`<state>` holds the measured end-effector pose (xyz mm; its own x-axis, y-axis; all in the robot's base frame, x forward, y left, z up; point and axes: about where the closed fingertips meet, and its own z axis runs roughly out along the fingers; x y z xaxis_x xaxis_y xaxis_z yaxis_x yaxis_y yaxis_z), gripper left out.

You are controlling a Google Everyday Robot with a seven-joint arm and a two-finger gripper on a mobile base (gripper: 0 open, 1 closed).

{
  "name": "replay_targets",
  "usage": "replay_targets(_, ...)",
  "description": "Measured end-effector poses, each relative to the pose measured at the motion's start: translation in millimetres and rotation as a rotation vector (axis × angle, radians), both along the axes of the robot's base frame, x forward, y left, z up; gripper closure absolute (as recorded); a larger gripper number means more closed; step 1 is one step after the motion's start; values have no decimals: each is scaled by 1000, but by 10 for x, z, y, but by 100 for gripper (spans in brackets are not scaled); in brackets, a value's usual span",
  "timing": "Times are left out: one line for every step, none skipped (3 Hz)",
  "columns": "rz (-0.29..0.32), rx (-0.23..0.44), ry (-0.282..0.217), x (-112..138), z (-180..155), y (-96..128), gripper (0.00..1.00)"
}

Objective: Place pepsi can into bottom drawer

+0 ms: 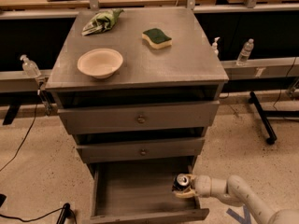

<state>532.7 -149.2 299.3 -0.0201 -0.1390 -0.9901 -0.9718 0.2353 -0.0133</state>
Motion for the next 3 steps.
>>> replay_targets(0,-18,78,-29,-388,282,100)
replay_targets(-20,-69,122,78,-485,919,100)
replay_targets(-23,-76,119,88,-504,956,100)
